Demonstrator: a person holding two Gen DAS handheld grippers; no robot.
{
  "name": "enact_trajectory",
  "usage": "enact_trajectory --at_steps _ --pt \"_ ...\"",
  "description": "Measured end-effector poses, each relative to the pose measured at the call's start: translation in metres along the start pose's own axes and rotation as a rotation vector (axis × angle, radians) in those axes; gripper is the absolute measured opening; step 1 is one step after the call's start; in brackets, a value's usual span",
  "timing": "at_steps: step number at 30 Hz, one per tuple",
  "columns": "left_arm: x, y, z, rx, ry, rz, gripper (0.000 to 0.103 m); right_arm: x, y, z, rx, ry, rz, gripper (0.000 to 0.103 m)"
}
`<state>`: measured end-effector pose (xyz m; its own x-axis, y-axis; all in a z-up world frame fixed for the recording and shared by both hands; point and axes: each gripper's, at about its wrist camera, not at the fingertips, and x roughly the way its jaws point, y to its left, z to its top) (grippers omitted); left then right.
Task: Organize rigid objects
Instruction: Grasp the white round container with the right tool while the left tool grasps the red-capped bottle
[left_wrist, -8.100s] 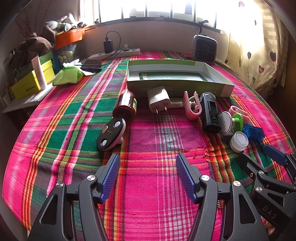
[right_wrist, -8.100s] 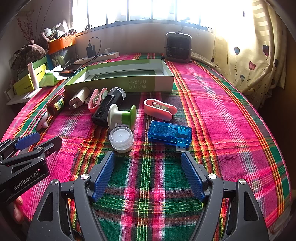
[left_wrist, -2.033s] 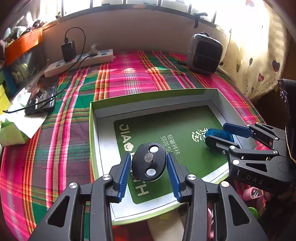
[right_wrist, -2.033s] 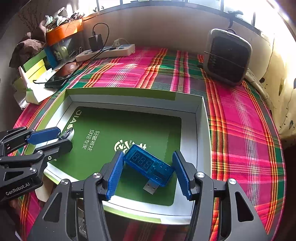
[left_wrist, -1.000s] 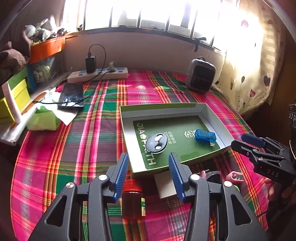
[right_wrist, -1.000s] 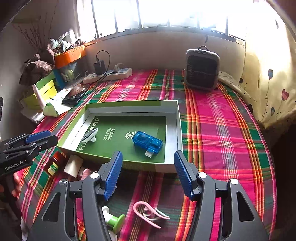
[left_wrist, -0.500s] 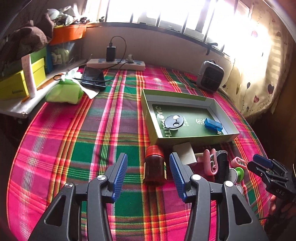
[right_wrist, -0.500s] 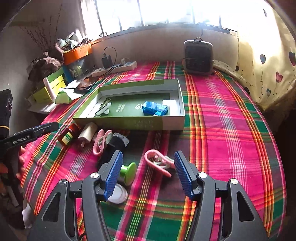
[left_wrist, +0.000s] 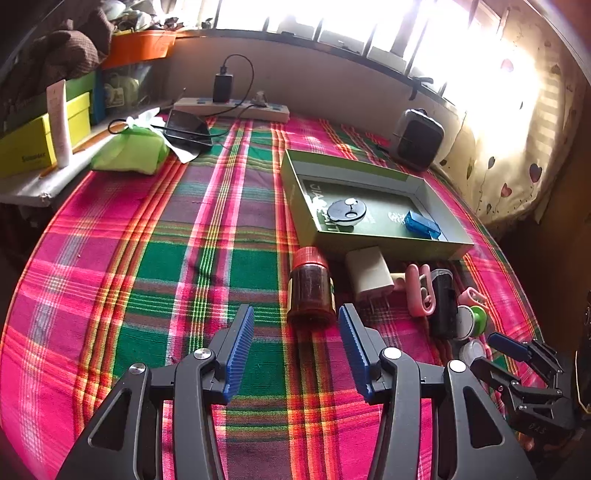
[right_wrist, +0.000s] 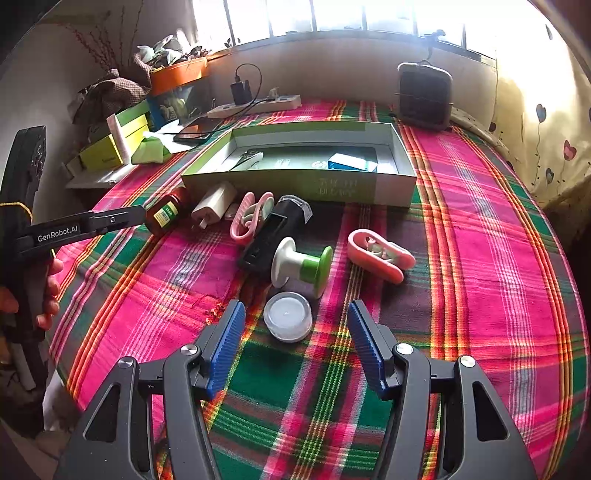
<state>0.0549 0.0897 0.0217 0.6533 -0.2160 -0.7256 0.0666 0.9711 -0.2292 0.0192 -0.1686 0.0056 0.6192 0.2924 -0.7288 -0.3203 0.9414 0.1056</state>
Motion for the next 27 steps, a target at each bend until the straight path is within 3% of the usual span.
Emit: enact_trajectory --at_steps 13,18,22,27 --pt "0.011 0.001 -0.003 0.011 0.032 -0.004 0.047 0.012 0.007 -0.003 -0.003 0.004 -0.077 0.058" --pt "0.016 -0.003 -0.001 0.028 0.036 -0.011 0.047 0.01 0.006 -0.004 -0.005 -0.01 -0.115 0.036" --pt "0.021 -0.006 0.003 0.035 0.042 -0.007 0.047 0.009 0.001 -0.004 0.008 -0.013 -0.12 0.029" --pt "0.029 -0.009 0.008 0.055 0.049 0.017 0.047 0.007 -0.003 -0.007 0.019 -0.02 -0.129 0.029"
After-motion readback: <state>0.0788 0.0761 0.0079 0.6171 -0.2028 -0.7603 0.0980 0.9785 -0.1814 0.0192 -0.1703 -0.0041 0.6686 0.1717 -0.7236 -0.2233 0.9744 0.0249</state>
